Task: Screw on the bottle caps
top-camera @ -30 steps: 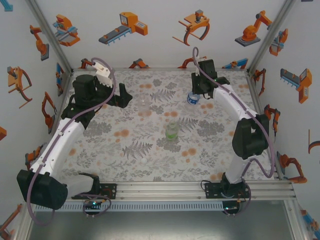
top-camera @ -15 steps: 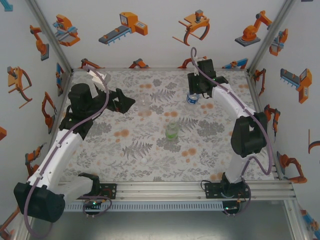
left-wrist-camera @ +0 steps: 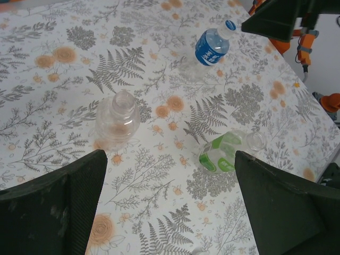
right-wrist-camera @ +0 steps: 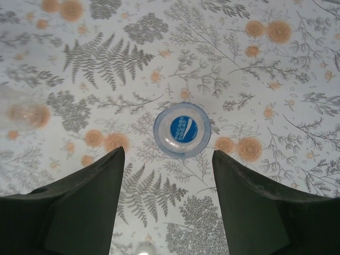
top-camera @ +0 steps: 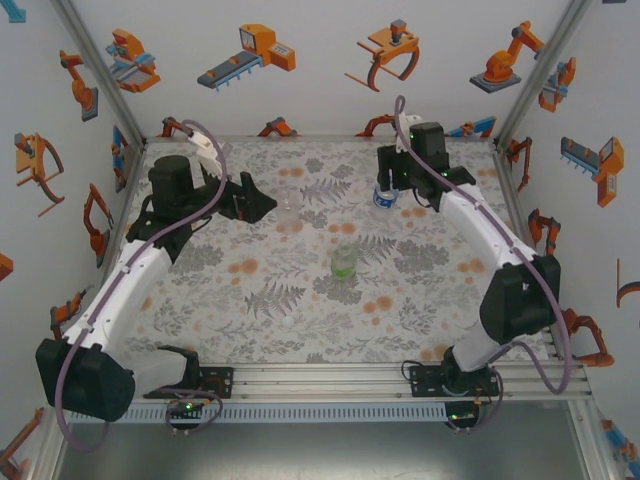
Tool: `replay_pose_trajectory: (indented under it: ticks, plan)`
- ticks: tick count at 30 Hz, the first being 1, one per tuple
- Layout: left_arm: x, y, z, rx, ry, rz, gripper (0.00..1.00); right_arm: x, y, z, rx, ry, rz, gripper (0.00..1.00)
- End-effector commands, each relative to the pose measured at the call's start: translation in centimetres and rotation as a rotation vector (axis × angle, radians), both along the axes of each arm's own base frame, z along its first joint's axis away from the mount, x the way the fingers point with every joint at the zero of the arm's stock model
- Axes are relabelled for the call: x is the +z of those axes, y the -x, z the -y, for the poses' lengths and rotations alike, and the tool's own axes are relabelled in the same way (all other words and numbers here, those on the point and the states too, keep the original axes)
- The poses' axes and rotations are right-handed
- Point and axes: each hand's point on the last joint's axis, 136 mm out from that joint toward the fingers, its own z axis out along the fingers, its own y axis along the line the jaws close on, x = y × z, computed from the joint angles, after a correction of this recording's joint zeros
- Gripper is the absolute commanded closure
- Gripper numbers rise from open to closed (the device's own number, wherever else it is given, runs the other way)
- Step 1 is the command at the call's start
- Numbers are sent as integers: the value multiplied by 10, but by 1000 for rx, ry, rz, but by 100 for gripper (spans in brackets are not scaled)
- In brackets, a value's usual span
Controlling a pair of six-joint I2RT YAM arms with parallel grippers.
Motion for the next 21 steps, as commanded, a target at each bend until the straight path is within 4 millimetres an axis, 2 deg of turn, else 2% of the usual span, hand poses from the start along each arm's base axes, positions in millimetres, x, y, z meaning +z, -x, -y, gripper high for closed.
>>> replay_pose_trajectory:
  ticks: [1,8,13,15,18,21]
  plan:
    - [6,-1,2,-13,-2,10,3,29,19,-19,137,-101,110,40]
    - [8,0,-1,-27,-61,100,3,42,91,-63,495,-315,199,44]
    - [1,1,-5,-3,-72,115,3,27,125,-81,564,-394,252,40]
    - [0,1,-8,20,-70,118,3,18,133,-87,538,-373,275,37]
    - [-1,2,-10,50,-58,117,3,3,130,-84,368,-329,263,34]
    - [-3,2,-12,83,-54,116,3,-9,134,-84,256,-306,261,27]
